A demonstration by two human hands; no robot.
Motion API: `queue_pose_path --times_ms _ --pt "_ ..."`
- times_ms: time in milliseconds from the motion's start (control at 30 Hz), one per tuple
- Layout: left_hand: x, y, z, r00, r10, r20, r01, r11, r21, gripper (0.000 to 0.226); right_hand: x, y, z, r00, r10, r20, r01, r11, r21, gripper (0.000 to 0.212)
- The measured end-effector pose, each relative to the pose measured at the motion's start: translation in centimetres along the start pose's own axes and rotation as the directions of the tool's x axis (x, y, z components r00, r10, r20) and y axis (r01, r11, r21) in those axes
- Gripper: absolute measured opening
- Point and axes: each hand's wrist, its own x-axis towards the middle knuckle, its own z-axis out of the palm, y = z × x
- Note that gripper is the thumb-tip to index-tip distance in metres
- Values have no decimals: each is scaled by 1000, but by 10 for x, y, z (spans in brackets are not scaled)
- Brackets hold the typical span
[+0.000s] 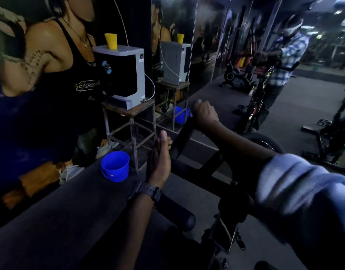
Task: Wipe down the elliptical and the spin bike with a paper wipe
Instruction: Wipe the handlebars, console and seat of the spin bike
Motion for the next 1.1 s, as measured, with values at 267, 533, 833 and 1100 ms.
queue_pose_path --times_ms 267,533,833,1100 --pt "4 -5 0 1000 0 6 -1 997 80 119 -67 -36 45 970 -190 154 167 974 152 25" --pt "-2 2 -2 999 31 36 -33 998 56 85 7 12 16 955 298 -11 -270 880 392 28" --pt "-4 6 1 999 31 23 -34 990 139 111 -52 -26 40 988 -134 79 122 983 137 26" --pt "-9 11 -6 997 58 60 -70 974 216 80 -106 -9 14 879 -400 260 440 890 -116 32"
